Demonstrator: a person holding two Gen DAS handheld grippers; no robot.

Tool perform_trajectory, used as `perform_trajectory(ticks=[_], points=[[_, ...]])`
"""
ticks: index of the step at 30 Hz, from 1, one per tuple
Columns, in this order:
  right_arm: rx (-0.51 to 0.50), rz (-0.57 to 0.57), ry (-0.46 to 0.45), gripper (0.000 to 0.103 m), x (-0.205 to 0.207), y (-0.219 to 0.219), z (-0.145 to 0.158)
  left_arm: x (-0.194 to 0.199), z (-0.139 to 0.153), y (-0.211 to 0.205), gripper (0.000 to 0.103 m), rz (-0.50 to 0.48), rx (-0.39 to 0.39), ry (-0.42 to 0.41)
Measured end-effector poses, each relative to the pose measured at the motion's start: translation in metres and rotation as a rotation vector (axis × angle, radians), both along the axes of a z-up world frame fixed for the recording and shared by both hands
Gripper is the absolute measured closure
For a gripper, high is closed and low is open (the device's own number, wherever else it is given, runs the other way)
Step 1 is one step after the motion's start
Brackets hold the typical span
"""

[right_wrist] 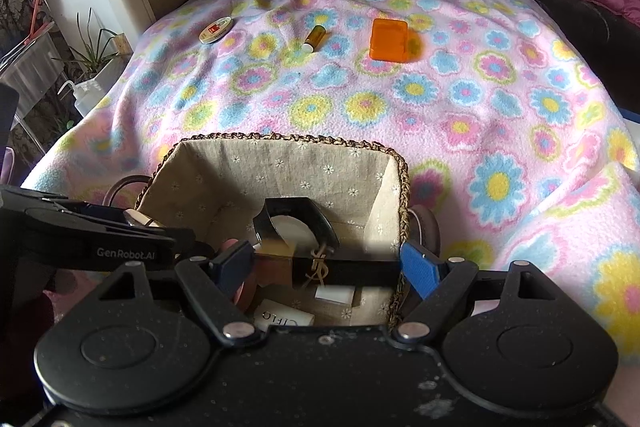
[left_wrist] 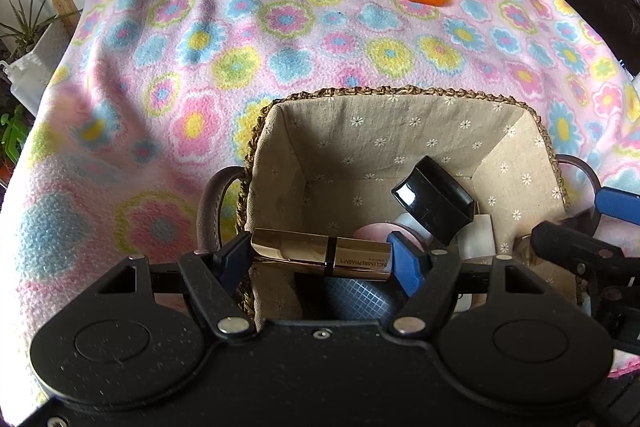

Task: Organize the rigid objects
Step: 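Open the right tool to drop the USB stick while the left tool releases the lipstick inside, then lift both open tools out of the basket toward the blanket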

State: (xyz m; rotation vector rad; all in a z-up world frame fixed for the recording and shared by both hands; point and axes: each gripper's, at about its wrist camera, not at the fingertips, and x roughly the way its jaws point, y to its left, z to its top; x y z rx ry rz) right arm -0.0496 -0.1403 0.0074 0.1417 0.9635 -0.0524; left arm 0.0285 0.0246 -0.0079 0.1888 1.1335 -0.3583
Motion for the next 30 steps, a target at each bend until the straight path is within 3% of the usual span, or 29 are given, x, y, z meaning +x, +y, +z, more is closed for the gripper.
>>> perform_trajectory(ticks=[5,30], points=[[-0.003,0.003,-0.006,0.024,-0.0007,0.0012,0.0007,-0.0016,0.0029,-0.0008,0.026,-0.007,0.003,-0.022],[0.007,-0.012,-0.013,0.023,-0.002,-0.0021,0.0004,-0.0016,0.0029,-0.0019,0.025,-0.01,0.013,-0.027]])
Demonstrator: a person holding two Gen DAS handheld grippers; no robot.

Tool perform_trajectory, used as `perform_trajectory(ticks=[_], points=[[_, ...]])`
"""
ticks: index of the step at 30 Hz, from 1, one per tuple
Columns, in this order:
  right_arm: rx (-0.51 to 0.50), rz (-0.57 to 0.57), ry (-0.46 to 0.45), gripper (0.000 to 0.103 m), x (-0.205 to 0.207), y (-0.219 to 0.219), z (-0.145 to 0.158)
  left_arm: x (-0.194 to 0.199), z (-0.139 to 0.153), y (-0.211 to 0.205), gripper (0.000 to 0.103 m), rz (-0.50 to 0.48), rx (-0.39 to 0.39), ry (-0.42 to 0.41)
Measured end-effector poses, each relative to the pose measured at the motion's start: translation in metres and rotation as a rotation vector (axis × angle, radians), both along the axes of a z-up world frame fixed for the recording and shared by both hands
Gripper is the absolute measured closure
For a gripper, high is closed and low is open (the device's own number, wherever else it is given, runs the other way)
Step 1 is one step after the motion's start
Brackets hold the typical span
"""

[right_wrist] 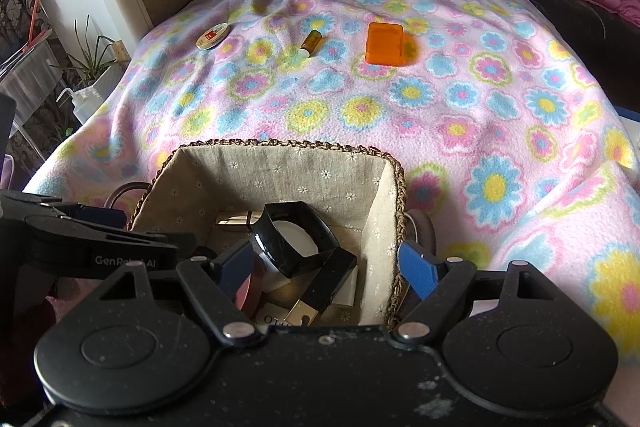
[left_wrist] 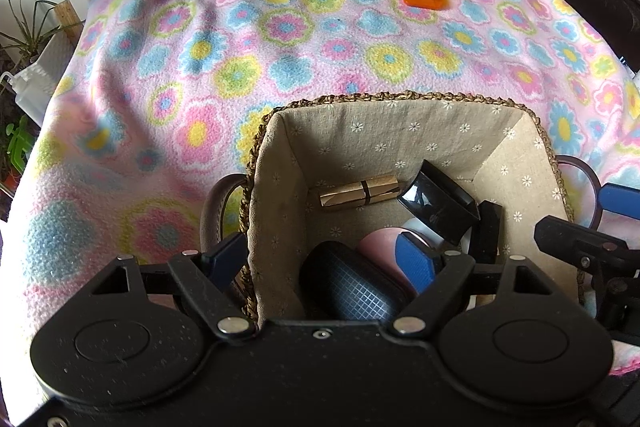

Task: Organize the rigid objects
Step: 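Lift both open tools out of the basket toward the blanket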

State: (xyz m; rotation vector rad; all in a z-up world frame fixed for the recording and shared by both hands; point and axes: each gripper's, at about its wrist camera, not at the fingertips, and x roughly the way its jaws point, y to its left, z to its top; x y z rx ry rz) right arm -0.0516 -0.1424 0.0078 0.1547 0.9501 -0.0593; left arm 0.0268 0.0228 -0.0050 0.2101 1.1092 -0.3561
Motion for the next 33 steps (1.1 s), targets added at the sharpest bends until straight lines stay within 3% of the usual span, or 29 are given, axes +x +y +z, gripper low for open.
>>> perform_trajectory(ticks=[15,22,27,33], points=[[-0.006,-0.045,-0.009,0.021,-0.003,-0.003,0.002,0.0,0.007,0.002,0.025,0.004,-0.009,-0.021],[-0.032,-0.054,0.012,0.021,0.001,-0.004,0.008,0.011,0.014,0.003,0.025,0.004,-0.028,0.013],[-0.038,-0.067,0.035,0.021,0.018,-0.015,0.015,0.035,0.027,-0.005,0.025,-0.022,-0.022,-0.001],[-0.076,-0.091,-0.013,0.021,0.062,-0.043,0.027,0.091,0.038,-0.018,0.025,-0.026,-0.032,-0.019]])
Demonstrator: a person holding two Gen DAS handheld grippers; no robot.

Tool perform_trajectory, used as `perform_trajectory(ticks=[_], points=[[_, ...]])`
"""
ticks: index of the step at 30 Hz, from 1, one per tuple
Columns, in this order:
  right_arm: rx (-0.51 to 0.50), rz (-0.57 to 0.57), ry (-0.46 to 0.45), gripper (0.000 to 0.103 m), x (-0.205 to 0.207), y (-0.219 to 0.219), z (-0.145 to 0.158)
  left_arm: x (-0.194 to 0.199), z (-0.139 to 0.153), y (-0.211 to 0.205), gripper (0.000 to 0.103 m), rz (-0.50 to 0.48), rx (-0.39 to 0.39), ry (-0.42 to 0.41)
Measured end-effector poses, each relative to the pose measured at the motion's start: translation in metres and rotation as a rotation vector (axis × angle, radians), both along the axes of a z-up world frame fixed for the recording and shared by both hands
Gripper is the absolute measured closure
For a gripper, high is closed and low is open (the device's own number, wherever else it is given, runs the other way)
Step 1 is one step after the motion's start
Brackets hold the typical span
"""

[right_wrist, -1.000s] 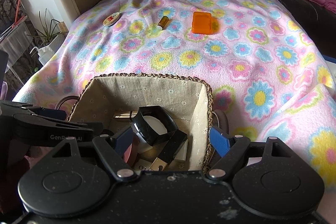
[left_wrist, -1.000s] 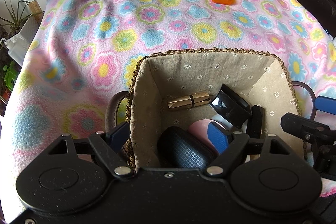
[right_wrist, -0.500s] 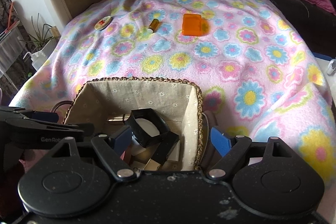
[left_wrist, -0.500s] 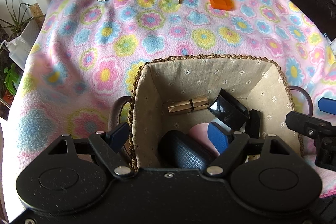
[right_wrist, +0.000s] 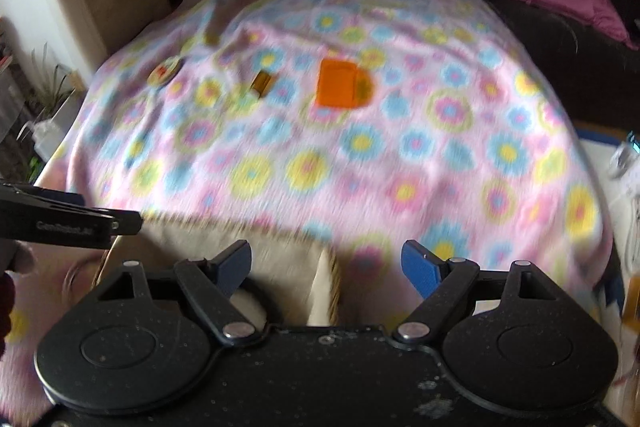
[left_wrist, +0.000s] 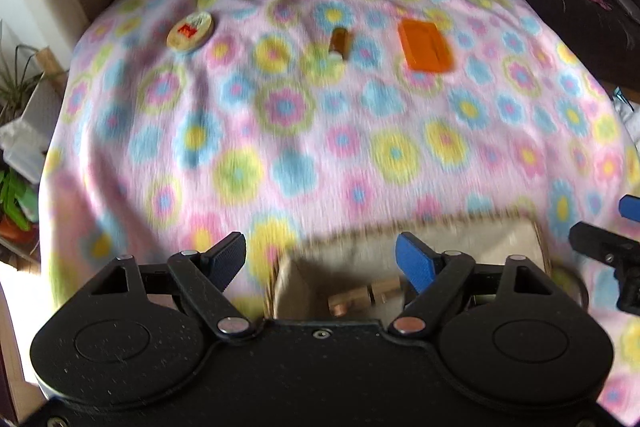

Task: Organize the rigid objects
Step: 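Lift both open tools out of the basket toward the blanket, then grasp the orange translucent box with the right tool while the left tool approaches the amber bottle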

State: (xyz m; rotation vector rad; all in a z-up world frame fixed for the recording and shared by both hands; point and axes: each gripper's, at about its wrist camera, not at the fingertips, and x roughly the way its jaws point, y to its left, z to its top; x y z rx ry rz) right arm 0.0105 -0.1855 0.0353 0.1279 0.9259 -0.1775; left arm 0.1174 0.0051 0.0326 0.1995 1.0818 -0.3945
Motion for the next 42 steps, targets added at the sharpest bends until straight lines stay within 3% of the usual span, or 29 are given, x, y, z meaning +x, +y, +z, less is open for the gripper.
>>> perform_trajectory(ticks=[10,23,26,30,35,38,42], points=[[-0.07,-0.004,0.026,0.021,0.109,-0.036,-0.034,0.097,-0.035,-0.047,0.025,-0.003,0.079,0.013],[-0.075,0.005,0.08,0.021,0.215,-0.072,-0.091,0.209,-0.091,-0.093,0.025,0.08,0.029,0.077],[-0.078,0.018,0.076,0.021,0.226,-0.073,-0.096,0.226,-0.097,-0.087,0.024,0.128,0.029,0.075],[-0.082,0.041,0.064,0.021,0.237,-0.069,-0.099,0.246,-0.093,-0.065,0.021,0.205,-0.034,0.089],[-0.088,0.063,0.05,0.015,0.254,-0.061,-0.105,0.248,-0.08,-0.052,0.022,0.245,0.0,0.034],[-0.073,0.063,0.046,0.01,0.265,-0.058,-0.112,0.248,-0.079,-0.048,0.022,0.229,-0.006,0.044],[-0.073,0.046,0.069,0.012,0.28,-0.058,-0.126,0.248,-0.08,-0.05,0.022,0.173,-0.035,0.059]])
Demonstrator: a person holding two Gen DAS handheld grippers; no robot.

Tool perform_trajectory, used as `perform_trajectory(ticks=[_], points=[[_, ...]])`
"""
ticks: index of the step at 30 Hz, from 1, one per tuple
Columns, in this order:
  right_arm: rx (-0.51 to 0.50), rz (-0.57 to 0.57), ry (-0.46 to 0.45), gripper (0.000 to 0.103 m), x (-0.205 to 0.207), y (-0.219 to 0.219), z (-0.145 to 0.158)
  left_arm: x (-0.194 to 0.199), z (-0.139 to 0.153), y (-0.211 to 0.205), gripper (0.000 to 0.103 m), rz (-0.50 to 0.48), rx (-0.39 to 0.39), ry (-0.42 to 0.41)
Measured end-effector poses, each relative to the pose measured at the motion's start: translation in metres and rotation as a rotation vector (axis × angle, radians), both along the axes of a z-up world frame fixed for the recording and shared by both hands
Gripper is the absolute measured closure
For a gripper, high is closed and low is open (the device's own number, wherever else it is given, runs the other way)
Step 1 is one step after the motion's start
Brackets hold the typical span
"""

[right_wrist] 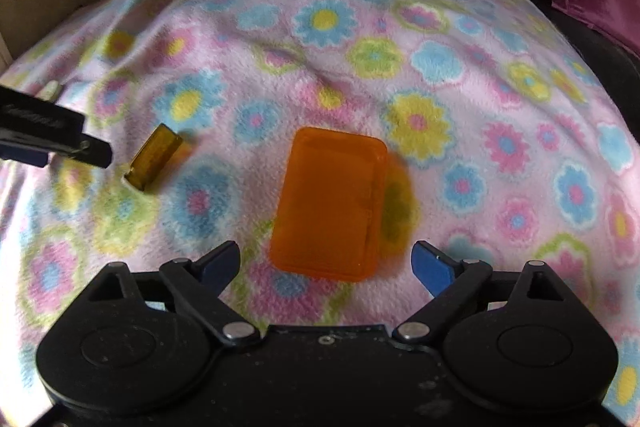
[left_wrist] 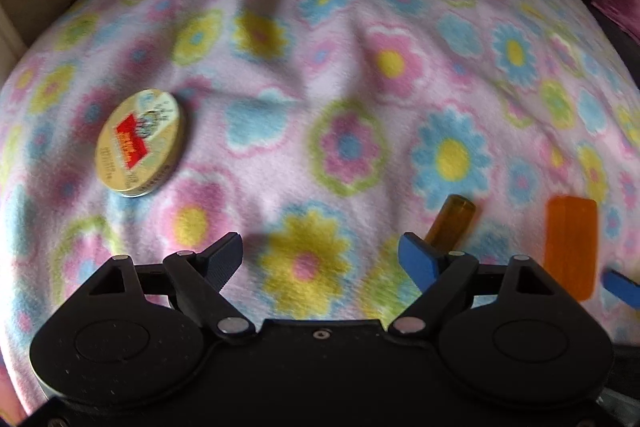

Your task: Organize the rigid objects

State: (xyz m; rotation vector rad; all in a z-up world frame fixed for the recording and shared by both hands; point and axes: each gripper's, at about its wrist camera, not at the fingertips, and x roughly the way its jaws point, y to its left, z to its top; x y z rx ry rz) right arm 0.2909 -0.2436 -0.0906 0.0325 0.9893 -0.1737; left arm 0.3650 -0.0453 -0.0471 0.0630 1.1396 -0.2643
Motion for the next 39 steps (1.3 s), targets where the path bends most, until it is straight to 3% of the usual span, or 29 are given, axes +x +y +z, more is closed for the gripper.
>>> perform_trajectory(ticks=[1,3,8,16,17,18,20,22,26,30,32,36,39], points=[[-0.003,-0.004,-0.001,0.017,0.002,-0.001,-0.003,0.0,0.001,-0.003,0.021,-0.017,-0.015,-0.005],[0.002,0.005,0.01,0.044,0.004,-0.003,-0.007,-0.005,0.002,-0.007,0.02,-0.045,-0.041,-0.015],[0.015,0.007,0.032,0.044,-0.004,-0.01,-0.005,-0.014,0.003,-0.033,0.018,-0.144,-0.065,-0.03],[-0.028,-0.008,0.072,0.044,-0.053,-0.019,0.004,-0.012,0.001,-0.087,0.011,-0.207,0.027,-0.121],[-0.023,-0.016,0.074,0.044,-0.057,-0.02,0.004,-0.011,-0.003,-0.094,0.018,-0.221,0.055,-0.119],[-0.016,-0.025,0.075,0.044,-0.062,-0.021,0.005,-0.01,-0.008,-0.1,0.045,-0.247,0.076,-0.108],[0.0,-0.043,0.077,0.044,-0.07,-0.022,0.006,-0.007,-0.018,-0.107,0.07,-0.309,0.083,-0.048],[0.012,-0.052,0.081,0.044,-0.076,-0.021,0.008,-0.011,-0.016,-0.106,0.079,-0.34,0.078,-0.054],[0.017,-0.038,0.084,0.044,-0.09,-0.015,0.012,-0.03,-0.012,-0.089,0.083,-0.47,0.062,0.012],[0.01,-0.005,0.091,0.044,-0.104,-0.008,0.014,-0.058,-0.015,-0.063,0.084,-0.593,0.123,0.069],[0.006,0.004,0.089,0.044,-0.109,-0.004,0.015,-0.066,-0.017,-0.05,0.084,-0.591,0.152,0.089],[0.003,-0.003,0.086,0.044,-0.114,-0.003,0.014,-0.068,-0.015,-0.027,0.084,-0.535,0.124,0.112],[0.004,-0.011,0.082,0.044,-0.115,-0.005,0.013,-0.073,-0.014,-0.02,0.078,-0.512,0.143,0.089]])
